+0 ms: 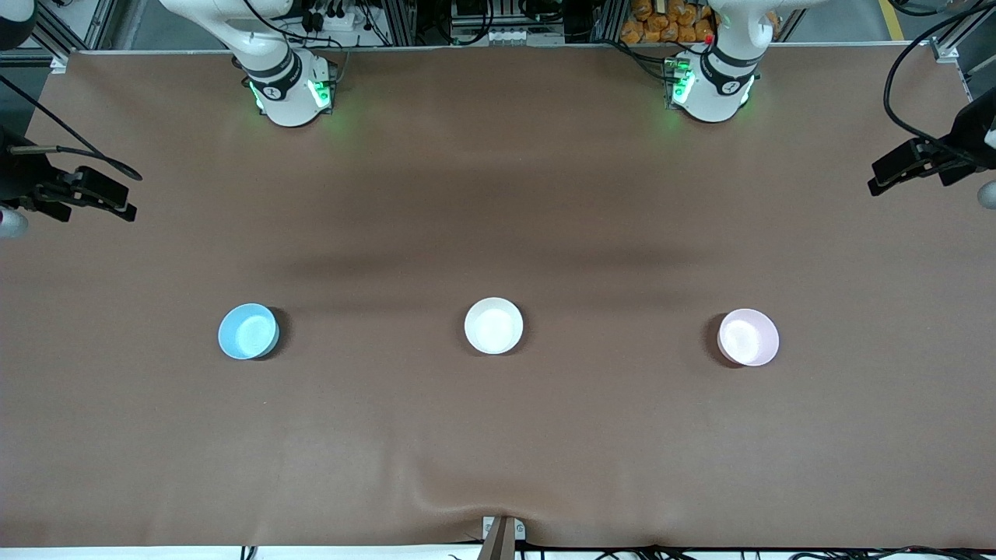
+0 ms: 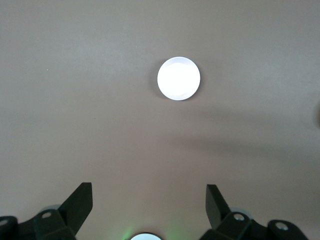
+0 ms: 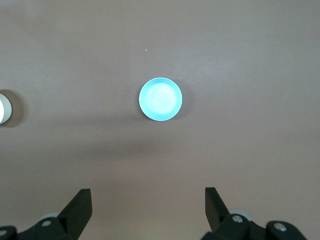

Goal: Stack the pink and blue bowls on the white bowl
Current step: 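Move the left gripper down to the pink bowl rim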

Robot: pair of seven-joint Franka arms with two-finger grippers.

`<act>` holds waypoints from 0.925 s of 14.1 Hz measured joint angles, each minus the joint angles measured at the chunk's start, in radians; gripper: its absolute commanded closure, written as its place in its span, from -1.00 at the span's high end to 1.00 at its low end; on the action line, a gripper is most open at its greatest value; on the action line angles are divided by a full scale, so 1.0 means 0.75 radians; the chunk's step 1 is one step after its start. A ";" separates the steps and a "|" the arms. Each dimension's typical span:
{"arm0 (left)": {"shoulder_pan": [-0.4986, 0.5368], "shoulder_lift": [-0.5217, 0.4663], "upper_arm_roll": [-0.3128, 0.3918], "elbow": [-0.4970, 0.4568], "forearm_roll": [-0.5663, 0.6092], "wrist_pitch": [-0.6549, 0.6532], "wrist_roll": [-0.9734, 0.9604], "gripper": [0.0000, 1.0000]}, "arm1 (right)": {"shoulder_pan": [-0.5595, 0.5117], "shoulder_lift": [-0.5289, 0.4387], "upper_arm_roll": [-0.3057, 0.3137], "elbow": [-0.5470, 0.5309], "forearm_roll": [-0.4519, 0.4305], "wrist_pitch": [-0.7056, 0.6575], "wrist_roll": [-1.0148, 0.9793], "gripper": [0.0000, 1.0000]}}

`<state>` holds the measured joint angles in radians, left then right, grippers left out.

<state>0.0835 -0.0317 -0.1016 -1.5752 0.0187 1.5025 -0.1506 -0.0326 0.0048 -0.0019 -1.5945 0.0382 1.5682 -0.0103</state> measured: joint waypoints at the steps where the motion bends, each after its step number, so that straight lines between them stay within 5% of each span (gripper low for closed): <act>1: 0.000 0.001 0.000 -0.020 0.000 0.026 0.000 1.00 | 0.004 0.004 0.001 0.000 0.000 0.004 -0.001 1.00; 13: 0.021 0.059 0.003 -0.501 0.075 0.689 0.000 1.00 | 0.027 0.045 -0.010 -0.016 -0.003 0.004 0.001 1.00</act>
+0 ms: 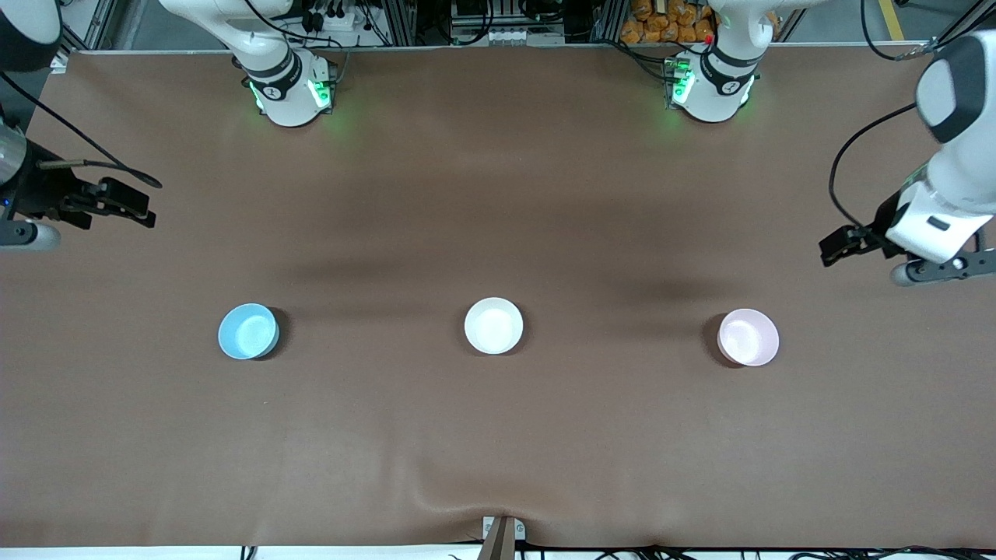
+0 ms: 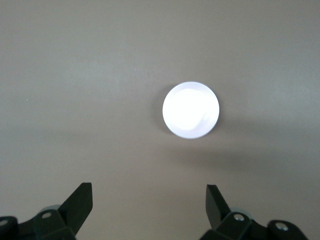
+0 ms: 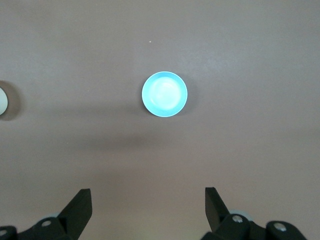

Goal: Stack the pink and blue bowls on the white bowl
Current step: 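Move the left gripper down to the pink bowl rim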

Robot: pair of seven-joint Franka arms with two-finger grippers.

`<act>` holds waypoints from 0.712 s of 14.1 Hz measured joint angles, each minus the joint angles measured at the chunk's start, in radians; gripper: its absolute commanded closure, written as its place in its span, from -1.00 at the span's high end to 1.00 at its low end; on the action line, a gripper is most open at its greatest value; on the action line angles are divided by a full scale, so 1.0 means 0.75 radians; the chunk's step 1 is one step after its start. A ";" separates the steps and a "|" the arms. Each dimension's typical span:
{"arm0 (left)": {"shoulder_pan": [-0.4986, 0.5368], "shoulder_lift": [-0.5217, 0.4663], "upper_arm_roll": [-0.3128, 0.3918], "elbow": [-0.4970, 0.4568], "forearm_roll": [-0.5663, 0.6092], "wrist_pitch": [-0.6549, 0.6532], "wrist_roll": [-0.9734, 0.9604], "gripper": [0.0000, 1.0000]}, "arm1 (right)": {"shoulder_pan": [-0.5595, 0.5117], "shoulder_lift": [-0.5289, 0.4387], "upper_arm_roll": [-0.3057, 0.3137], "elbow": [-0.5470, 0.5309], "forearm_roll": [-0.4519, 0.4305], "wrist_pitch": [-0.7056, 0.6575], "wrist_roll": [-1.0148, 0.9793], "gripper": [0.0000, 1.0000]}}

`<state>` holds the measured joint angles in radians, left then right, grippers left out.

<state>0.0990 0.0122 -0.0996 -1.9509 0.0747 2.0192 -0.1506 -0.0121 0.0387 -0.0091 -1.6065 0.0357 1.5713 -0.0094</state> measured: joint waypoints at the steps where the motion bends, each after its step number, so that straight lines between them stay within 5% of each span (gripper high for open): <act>1: 0.018 0.010 0.000 -0.053 0.001 0.094 0.000 1.00 | -0.012 0.011 -0.005 0.000 -0.002 0.004 0.000 1.00; 5: 0.052 0.143 0.000 -0.187 0.001 0.424 0.001 1.00 | -0.085 0.043 -0.017 -0.002 -0.059 0.020 0.000 1.00; 10: 0.067 0.408 0.000 -0.189 0.001 0.685 0.001 1.00 | -0.157 0.116 -0.020 -0.004 -0.071 0.057 0.001 1.00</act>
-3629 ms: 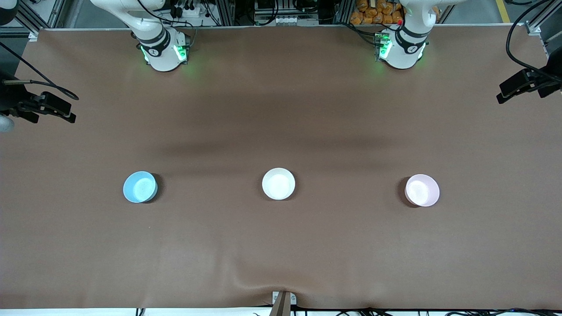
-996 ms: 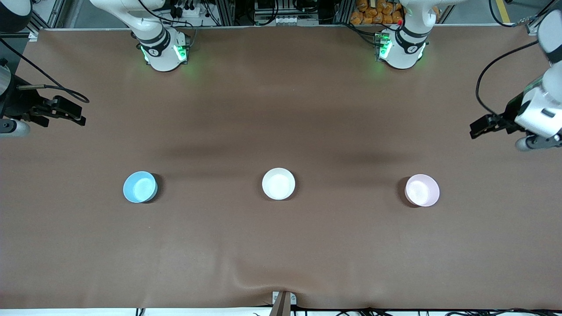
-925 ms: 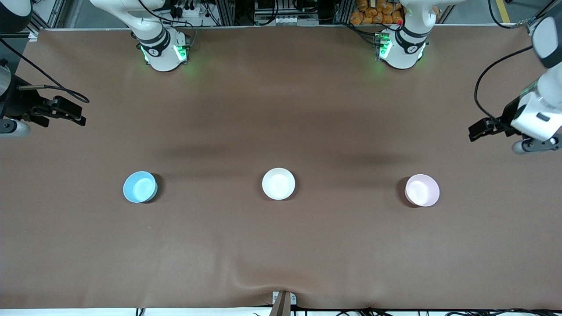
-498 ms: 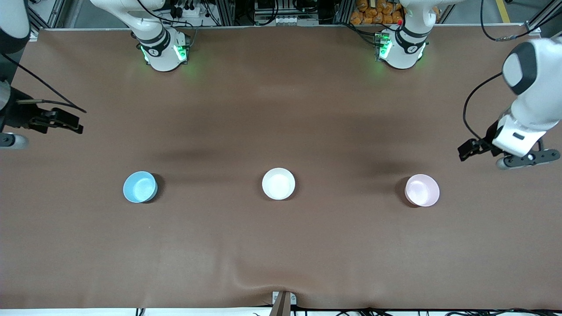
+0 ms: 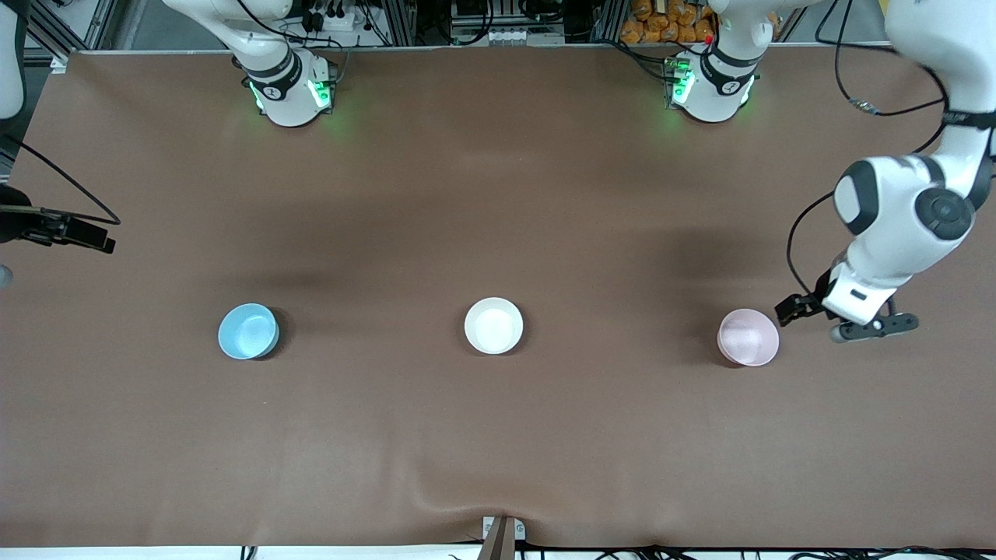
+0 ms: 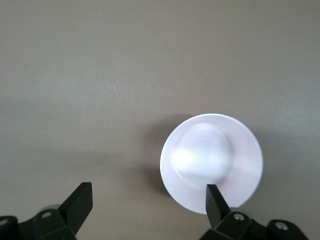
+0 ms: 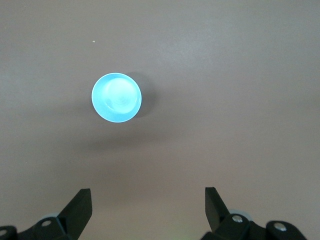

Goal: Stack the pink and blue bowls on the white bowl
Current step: 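Move the left gripper down to the pink bowl rim, then grasp the pink bowl rim with the left gripper while the right gripper approaches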

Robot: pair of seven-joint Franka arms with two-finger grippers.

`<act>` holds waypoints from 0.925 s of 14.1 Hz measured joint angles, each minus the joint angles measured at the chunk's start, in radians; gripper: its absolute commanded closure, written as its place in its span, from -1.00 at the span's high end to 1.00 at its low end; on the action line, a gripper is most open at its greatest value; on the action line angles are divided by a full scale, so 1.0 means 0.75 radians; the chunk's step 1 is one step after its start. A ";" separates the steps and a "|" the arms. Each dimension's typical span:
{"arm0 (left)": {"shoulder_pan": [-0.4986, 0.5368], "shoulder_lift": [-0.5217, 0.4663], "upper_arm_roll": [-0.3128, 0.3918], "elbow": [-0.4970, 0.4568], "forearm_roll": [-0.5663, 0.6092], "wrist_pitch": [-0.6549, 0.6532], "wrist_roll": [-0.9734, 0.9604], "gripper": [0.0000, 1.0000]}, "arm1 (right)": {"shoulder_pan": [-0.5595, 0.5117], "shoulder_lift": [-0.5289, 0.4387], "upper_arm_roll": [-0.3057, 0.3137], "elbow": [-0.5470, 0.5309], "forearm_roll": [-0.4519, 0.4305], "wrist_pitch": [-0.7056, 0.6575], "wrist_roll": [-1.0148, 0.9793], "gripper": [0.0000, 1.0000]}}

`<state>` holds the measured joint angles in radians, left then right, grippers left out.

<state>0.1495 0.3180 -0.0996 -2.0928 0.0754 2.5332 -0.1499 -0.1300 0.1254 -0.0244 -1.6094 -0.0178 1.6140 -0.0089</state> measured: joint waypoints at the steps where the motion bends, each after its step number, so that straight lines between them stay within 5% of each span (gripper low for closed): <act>1: 0.000 0.035 0.000 0.005 0.000 0.021 0.000 0.96 | -0.009 0.020 0.000 -0.001 0.000 0.019 0.000 1.00; 9: 0.007 0.148 -0.005 0.031 0.000 0.030 0.002 0.32 | -0.003 0.236 0.020 -0.006 0.003 0.199 0.001 1.00; 13: 0.007 0.188 -0.005 0.056 0.000 0.030 0.003 -0.17 | 0.034 0.288 0.024 0.000 0.003 0.223 0.002 1.00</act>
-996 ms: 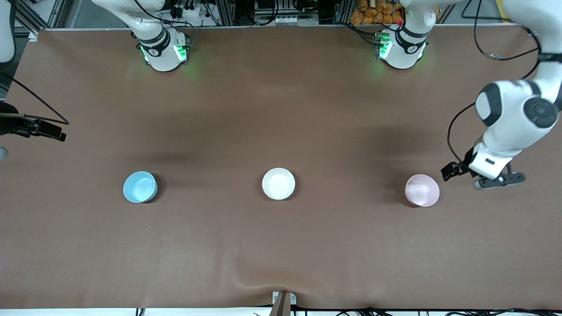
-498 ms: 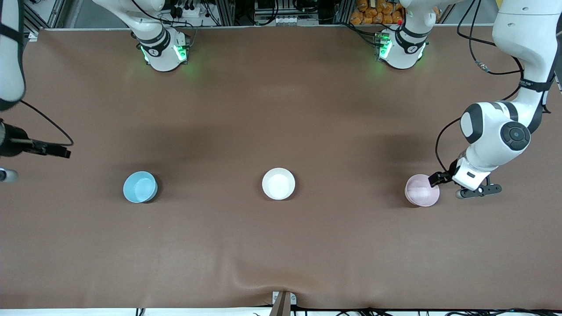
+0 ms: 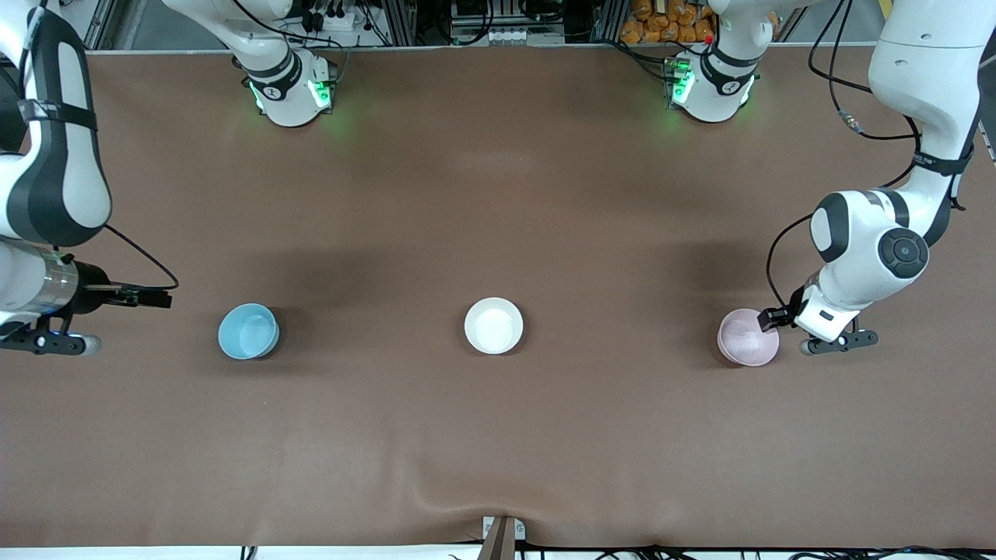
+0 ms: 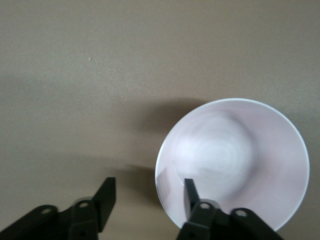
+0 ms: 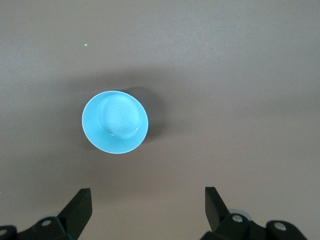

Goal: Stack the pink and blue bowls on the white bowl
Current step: 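Grasp the pink bowl rim with the left gripper while the right gripper approaches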

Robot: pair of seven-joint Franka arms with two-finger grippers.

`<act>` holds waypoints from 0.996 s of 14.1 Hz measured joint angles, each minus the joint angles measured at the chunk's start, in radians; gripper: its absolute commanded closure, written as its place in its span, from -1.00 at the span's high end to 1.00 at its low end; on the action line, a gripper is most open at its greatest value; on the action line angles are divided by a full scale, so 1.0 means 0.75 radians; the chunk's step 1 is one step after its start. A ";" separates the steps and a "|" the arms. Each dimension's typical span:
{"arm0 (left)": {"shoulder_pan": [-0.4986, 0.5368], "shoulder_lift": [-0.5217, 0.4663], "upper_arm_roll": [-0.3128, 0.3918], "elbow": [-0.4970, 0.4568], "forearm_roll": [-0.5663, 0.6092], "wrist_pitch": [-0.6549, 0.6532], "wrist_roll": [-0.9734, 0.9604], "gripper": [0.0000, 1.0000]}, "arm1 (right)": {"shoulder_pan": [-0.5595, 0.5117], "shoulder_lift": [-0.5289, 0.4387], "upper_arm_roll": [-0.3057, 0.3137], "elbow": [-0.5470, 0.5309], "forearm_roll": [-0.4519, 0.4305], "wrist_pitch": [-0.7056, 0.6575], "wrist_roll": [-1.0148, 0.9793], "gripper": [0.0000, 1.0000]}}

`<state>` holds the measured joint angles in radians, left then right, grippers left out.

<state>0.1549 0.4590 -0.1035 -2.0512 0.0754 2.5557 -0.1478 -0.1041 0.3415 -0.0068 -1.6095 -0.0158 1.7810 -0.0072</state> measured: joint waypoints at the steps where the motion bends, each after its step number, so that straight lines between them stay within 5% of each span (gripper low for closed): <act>1: 0.000 0.012 0.000 0.012 0.000 0.000 0.000 -0.38 | 0.005 0.001 0.000 0.011 0.000 0.003 0.000 1.00; 3: 0.000 0.035 0.000 0.031 0.000 0.000 0.000 -0.96 | 0.008 0.001 0.000 0.062 -0.002 0.004 0.000 1.00; 14: -0.001 -0.002 -0.099 0.071 0.000 -0.027 -0.001 -1.00 | -0.080 -0.003 -0.020 0.212 -0.007 -0.155 -0.077 1.00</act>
<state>0.1543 0.4571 -0.1779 -1.9976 0.0751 2.5353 -0.1489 -0.1640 0.3394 -0.0214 -1.4506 -0.0211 1.6645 -0.0650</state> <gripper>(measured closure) 0.974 0.000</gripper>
